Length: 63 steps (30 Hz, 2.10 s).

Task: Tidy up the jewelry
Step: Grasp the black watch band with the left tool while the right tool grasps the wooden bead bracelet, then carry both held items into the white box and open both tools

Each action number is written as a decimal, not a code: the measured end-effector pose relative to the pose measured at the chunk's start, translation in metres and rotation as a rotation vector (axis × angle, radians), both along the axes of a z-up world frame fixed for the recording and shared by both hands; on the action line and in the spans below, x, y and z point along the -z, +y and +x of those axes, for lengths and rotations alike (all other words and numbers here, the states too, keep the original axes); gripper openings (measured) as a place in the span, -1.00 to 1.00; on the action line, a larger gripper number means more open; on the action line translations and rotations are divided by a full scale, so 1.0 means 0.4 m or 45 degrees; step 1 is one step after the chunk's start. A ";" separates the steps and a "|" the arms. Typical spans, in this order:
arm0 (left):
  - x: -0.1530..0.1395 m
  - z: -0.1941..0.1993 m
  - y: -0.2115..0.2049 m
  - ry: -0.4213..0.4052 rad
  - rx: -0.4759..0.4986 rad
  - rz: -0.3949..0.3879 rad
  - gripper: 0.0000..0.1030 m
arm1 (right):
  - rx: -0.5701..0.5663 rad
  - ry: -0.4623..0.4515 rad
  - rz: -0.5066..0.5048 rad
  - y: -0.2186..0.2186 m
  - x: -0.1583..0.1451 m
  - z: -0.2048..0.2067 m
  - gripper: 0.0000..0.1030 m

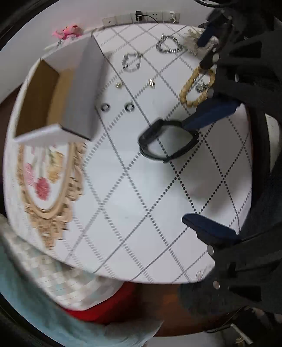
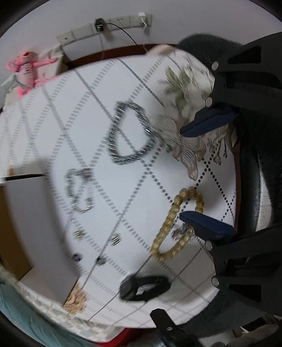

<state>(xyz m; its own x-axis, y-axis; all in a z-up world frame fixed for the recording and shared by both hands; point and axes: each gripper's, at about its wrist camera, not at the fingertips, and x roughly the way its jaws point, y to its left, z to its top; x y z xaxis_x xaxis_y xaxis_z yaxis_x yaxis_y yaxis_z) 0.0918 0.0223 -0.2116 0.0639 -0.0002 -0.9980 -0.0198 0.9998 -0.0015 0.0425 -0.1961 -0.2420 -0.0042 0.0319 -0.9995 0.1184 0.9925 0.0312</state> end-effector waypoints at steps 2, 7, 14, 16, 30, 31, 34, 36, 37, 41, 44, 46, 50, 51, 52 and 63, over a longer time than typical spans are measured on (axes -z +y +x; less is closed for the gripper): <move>0.029 0.000 0.007 0.013 -0.011 -0.010 0.47 | 0.008 -0.017 -0.006 0.008 0.026 -0.016 0.29; 0.070 -0.001 0.002 -0.001 -0.016 -0.045 0.46 | -0.028 -0.126 -0.088 0.047 0.030 -0.044 0.15; 0.096 0.004 -0.030 -0.091 0.021 -0.004 -0.14 | -0.030 -0.222 -0.100 0.070 0.008 -0.086 -0.25; 0.094 0.001 -0.043 -0.117 0.048 -0.002 -0.75 | -0.031 -0.245 -0.108 0.077 0.004 -0.098 -0.55; 0.023 -0.067 -0.036 -0.192 0.054 -0.014 -0.93 | -0.002 -0.312 0.001 0.085 -0.078 -0.081 -0.82; -0.013 -0.065 -0.017 -0.197 0.051 -0.024 -0.93 | 0.001 -0.326 0.028 0.082 -0.096 -0.080 -0.82; -0.069 -0.071 -0.010 -0.238 0.039 -0.073 -0.93 | -0.021 -0.381 0.098 0.083 -0.160 -0.068 -0.82; -0.121 -0.056 -0.019 -0.272 0.033 -0.115 -0.93 | -0.046 -0.422 0.134 0.090 -0.214 -0.050 -0.82; -0.153 -0.051 -0.018 -0.298 0.033 -0.138 -0.93 | -0.056 -0.443 0.148 0.085 -0.235 -0.035 -0.82; -0.229 0.038 -0.061 -0.370 0.052 -0.202 -0.93 | -0.082 -0.538 0.221 0.075 -0.346 0.045 -0.82; -0.275 0.116 -0.076 -0.412 0.065 -0.222 -0.93 | -0.096 -0.604 0.241 0.055 -0.413 0.130 -0.82; -0.293 0.171 -0.088 -0.433 0.074 -0.210 -0.93 | -0.105 -0.630 0.243 0.048 -0.443 0.188 -0.82; -0.283 0.259 -0.089 -0.394 0.078 -0.221 -0.93 | -0.117 -0.597 0.269 0.049 -0.454 0.313 -0.82; -0.276 0.277 -0.089 -0.378 0.078 -0.230 -0.93 | -0.121 -0.579 0.273 0.051 -0.447 0.340 -0.82; -0.262 0.303 -0.091 -0.349 0.083 -0.244 -0.93 | -0.125 -0.565 0.272 0.056 -0.440 0.358 -0.82; -0.218 0.414 -0.113 -0.240 0.033 -0.225 -0.21 | -0.180 -0.357 0.230 0.059 -0.297 0.479 -0.78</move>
